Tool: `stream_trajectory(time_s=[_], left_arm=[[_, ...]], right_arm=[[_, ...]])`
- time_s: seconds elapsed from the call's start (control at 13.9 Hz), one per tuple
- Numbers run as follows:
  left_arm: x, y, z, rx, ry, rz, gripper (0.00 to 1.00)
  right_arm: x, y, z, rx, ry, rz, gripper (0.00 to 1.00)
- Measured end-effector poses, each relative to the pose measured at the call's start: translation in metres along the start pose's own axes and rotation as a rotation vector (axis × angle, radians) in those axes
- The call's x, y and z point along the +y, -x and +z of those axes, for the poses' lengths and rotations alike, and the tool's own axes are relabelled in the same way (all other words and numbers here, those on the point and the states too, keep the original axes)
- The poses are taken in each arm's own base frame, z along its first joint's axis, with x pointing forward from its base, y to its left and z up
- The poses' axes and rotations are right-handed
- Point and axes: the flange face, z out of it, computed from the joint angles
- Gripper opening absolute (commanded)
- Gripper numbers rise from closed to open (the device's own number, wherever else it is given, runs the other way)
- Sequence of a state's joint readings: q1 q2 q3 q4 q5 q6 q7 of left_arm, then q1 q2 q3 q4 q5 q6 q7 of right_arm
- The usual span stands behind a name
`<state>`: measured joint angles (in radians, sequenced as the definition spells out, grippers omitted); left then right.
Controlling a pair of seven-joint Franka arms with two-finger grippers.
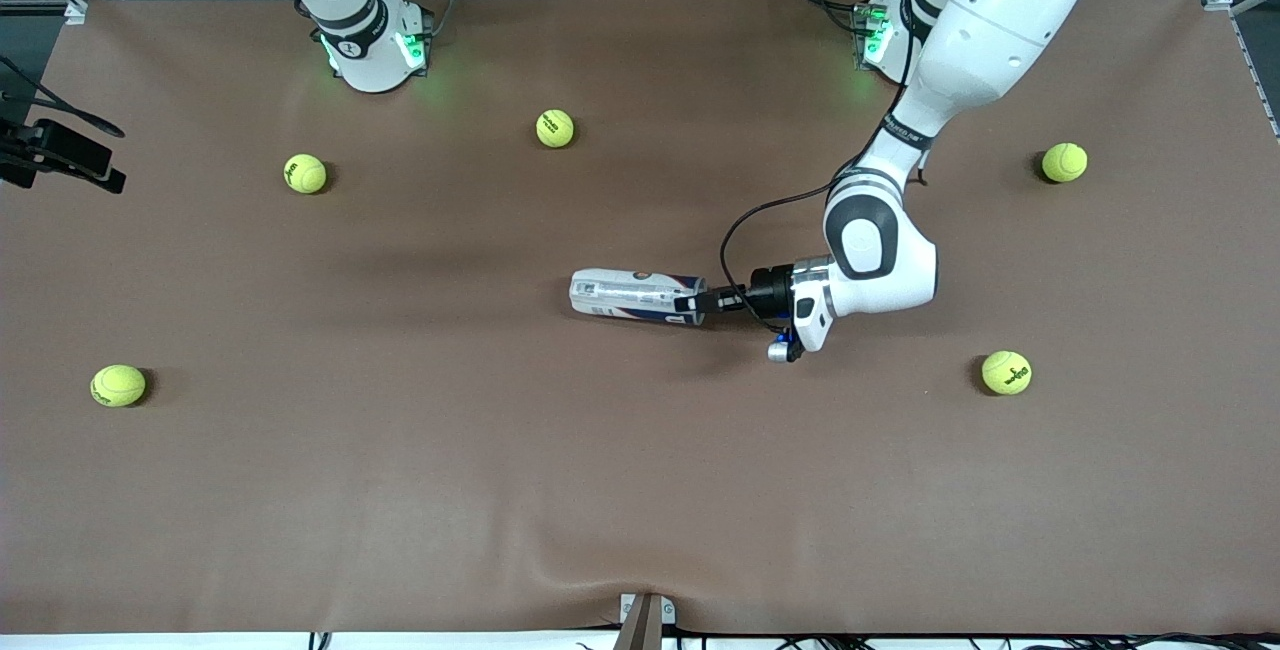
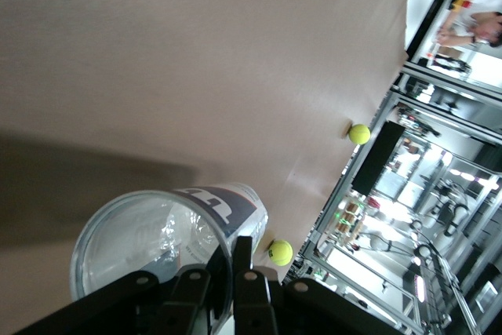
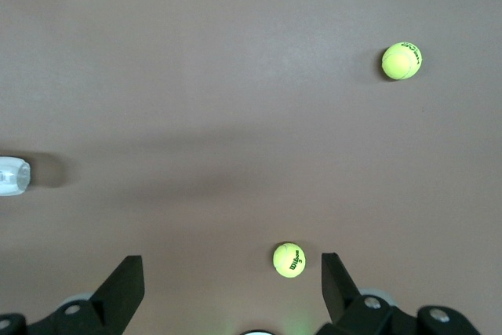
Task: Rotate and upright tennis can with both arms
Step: 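Lift and rotate the can upright with the left gripper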
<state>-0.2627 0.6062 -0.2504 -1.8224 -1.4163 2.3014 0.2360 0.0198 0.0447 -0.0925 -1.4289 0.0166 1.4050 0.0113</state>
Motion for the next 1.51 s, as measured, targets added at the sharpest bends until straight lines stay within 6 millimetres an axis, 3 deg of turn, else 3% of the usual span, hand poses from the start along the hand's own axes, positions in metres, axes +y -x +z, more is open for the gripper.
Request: stream_trajectory(time_s=[0.22, 0.5, 0.72, 0.86, 1.08, 1.51], left_arm=[[0.051, 0.006, -0.01, 0.011, -0.097, -0.012, 0.0], [0.103, 0.02, -0.001, 0.07, -0.303, -0.013, 0.0], [0.159, 0.042, 0.005, 0.207, -0.466, -0.035, 0.0], [0.184, 0.06, 0.009, 0.23, -0.537, -0.051, 0.0], [0.194, 0.075, 0.015, 0.239, -0.625, -0.019, 0.0], [0.208, 0.138, 0.064, 0.407, -0.857, 0.044, 0.0]], right_arm=[[0.0, 0.0, 0.0, 0.0, 0.0, 0.0, 1.0], [0.0, 0.0, 0.0, 0.0, 0.0, 0.0, 1.0], [0.0, 0.0, 0.0, -0.001, 0.0, 0.001, 1.0], [0.0, 0.0, 0.0, -0.001, 0.0, 0.001, 1.0], [0.0, 0.0, 0.0, -0.001, 0.0, 0.001, 1.0], [-0.007, -0.003, 0.005, -0.004, -0.004, -0.012, 1.0]])
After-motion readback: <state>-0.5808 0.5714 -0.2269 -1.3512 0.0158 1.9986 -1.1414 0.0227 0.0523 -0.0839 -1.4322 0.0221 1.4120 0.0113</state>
